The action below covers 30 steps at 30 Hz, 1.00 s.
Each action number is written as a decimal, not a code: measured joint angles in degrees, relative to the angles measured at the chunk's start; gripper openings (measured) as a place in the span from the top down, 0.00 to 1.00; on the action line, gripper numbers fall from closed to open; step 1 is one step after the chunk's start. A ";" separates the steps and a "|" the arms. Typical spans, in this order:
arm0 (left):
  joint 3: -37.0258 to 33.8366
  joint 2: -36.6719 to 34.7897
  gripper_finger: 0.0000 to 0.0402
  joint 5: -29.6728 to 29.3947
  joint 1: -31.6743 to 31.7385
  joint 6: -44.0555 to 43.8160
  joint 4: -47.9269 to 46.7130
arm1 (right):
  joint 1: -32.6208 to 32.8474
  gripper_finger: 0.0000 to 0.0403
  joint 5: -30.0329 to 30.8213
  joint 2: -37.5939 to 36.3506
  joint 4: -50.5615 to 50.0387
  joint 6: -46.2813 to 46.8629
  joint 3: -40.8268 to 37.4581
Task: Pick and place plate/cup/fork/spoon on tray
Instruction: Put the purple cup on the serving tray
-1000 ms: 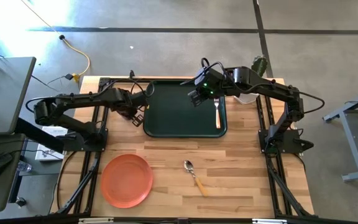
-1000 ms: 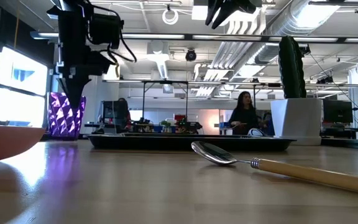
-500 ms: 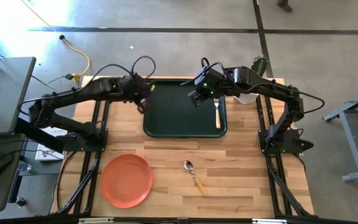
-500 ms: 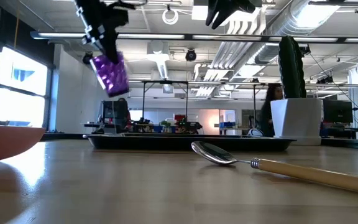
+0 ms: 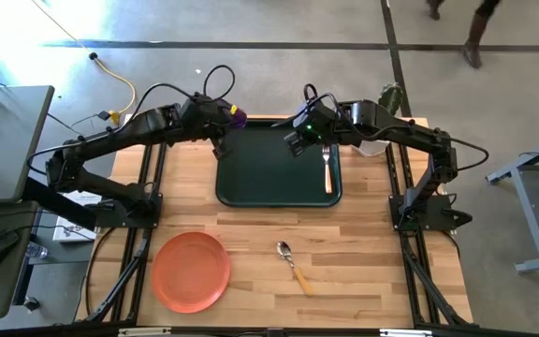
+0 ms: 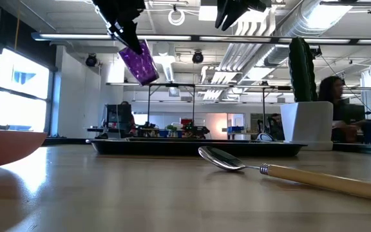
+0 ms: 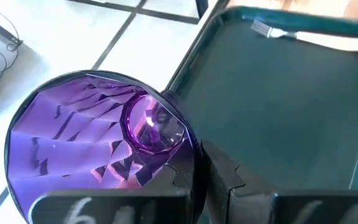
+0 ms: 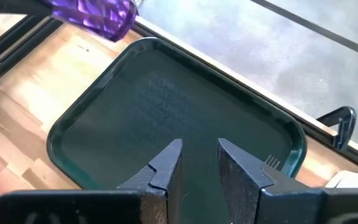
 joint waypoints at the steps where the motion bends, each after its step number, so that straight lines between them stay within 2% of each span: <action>1: 0.00 0.52 0.99 0.60 0.38 0.87 0.19 | 0.00 0.77 0.37 0.00 0.00 0.41 0.00; 16: 0.00 11.29 0.99 9.58 5.47 12.24 -0.29 | -1.07 0.77 -1.23 0.00 -2.32 7.02 0.00; 30: 0.00 19.56 0.99 12.59 8.62 18.42 -2.20 | -1.06 0.77 -1.39 0.00 -2.40 9.88 0.00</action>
